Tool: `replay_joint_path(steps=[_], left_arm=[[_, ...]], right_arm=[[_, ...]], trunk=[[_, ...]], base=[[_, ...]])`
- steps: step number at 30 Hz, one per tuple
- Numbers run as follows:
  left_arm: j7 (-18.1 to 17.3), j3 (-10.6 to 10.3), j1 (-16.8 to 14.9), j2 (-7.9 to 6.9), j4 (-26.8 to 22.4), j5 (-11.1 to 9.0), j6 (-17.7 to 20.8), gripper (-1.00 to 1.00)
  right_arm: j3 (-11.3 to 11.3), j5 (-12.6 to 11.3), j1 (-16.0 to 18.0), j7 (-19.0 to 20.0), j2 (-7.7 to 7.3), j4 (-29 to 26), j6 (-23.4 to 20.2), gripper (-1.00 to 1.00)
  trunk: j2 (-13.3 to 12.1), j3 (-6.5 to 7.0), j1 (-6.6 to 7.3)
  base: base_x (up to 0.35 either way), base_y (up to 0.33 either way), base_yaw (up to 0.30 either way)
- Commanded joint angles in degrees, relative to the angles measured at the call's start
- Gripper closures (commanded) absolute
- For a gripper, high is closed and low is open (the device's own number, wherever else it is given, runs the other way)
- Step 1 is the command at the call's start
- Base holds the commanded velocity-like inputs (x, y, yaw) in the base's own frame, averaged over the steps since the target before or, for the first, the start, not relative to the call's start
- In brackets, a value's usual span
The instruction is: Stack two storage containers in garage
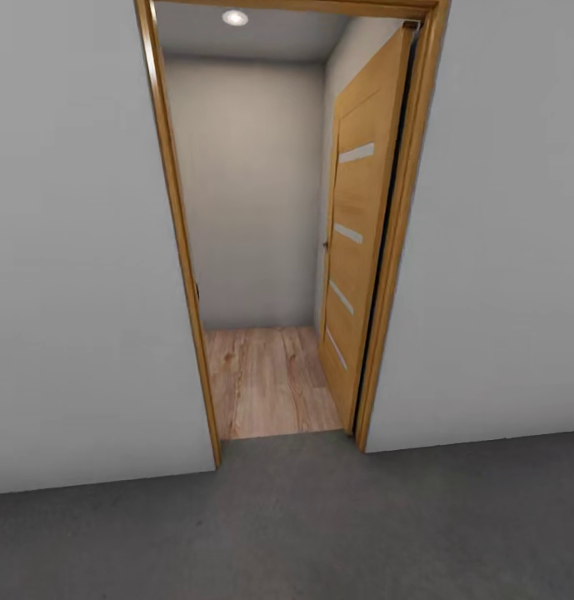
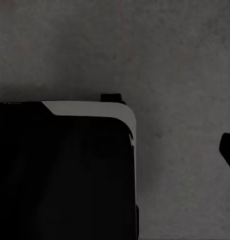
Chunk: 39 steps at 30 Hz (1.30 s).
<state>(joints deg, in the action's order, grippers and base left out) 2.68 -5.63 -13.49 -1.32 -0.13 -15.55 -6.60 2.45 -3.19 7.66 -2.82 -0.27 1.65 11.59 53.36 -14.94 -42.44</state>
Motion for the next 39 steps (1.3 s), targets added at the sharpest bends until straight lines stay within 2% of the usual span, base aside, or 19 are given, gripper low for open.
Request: replay_joint_path(steps=[1, 14, 39], left_arm=[[0.1, -0.5, 0.0, 0.01, 0.0, -0.4, -0.1, -1.0], [0.2, -0.5, 0.0, 0.03, 0.0, -0.4, -0.2, -1.0], [0.2, -0.5, 0.0, 0.09, 0.0, -0.4, -0.2, -1.0]], right_arm=[[0.3, -0.3, 0.1, -0.1, 0.0, 0.2, 0.4, -1.0], [0.3, -0.3, 0.1, 0.0, -0.05, 0.2, 0.3, -1.0], [0.4, -0.3, 0.1, 0.2, -0.26, 0.2, 0.3, -1.0]], trunk=[[0.0, -0.07, -0.04], [0.0, -0.07, -0.04], [0.0, -0.07, -0.04]], base=[[0.322, 0.0, 0.237], [0.322, 0.0, 0.244], [0.319, -0.085, 0.013]])
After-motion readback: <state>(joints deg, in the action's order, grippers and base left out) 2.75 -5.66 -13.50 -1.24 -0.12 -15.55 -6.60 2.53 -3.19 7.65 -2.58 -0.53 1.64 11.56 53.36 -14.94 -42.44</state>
